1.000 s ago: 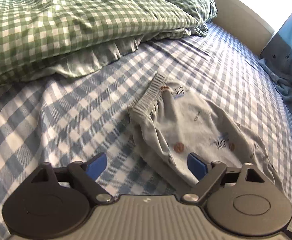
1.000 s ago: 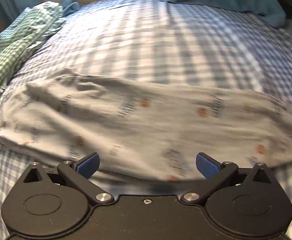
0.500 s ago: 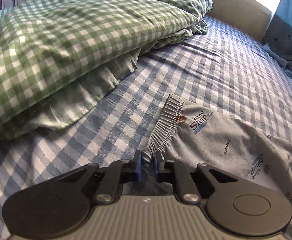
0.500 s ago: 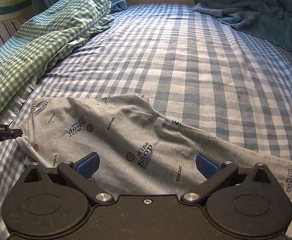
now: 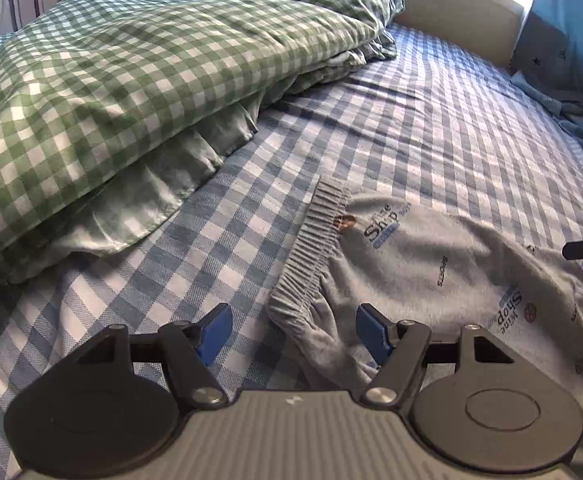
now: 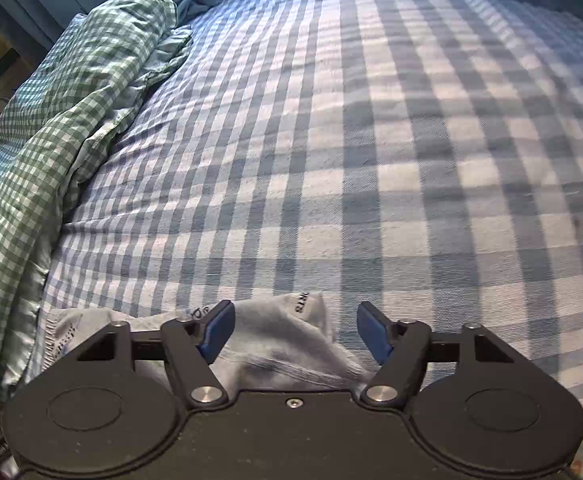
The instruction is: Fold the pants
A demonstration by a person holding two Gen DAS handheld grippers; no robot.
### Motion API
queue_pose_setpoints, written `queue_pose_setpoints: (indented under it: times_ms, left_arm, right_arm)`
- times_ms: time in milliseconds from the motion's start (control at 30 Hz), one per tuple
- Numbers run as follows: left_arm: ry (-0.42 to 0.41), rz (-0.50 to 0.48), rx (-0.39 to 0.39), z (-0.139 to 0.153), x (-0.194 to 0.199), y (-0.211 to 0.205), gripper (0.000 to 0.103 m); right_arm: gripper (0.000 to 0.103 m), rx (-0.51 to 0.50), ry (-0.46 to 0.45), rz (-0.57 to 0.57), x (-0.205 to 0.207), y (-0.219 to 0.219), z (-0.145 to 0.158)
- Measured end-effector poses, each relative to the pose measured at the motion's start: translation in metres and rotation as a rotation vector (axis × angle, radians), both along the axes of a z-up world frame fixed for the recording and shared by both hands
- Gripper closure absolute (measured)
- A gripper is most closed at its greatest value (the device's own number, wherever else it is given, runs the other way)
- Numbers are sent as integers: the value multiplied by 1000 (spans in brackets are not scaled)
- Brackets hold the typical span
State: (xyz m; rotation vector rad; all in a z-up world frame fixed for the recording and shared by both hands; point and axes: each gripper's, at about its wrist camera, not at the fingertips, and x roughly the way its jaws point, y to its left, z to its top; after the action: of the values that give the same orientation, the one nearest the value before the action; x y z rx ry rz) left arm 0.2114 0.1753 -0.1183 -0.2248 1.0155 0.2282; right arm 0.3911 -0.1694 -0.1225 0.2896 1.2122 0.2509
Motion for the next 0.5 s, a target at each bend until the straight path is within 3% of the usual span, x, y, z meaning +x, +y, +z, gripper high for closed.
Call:
queue_pose_setpoints:
  times_ms: [67, 233, 300, 400, 467, 500]
  left_arm:
    - [43, 4, 24, -8, 0, -2, 30]
    - [79, 33, 10, -19, -6, 6, 29]
    - [87, 18, 26, -18, -6, 4, 28]
    - [106, 32, 35, -11, -4, 4, 22]
    - [93, 47, 48, -3, -6, 2, 19]
    - [73, 43, 52, 2, -7, 0, 15]
  right_arm:
    - [99, -66, 6, 55, 5, 12, -4]
    - [103, -174, -62, 106, 10, 16, -2]
    - [99, -205, -71, 80, 13, 10, -2]
    - [69, -216, -103, 58, 2, 1, 8]
    - [46, -230, -174, 73, -24, 0, 23]
    - [41, -244, -210, 80, -39, 1, 28]
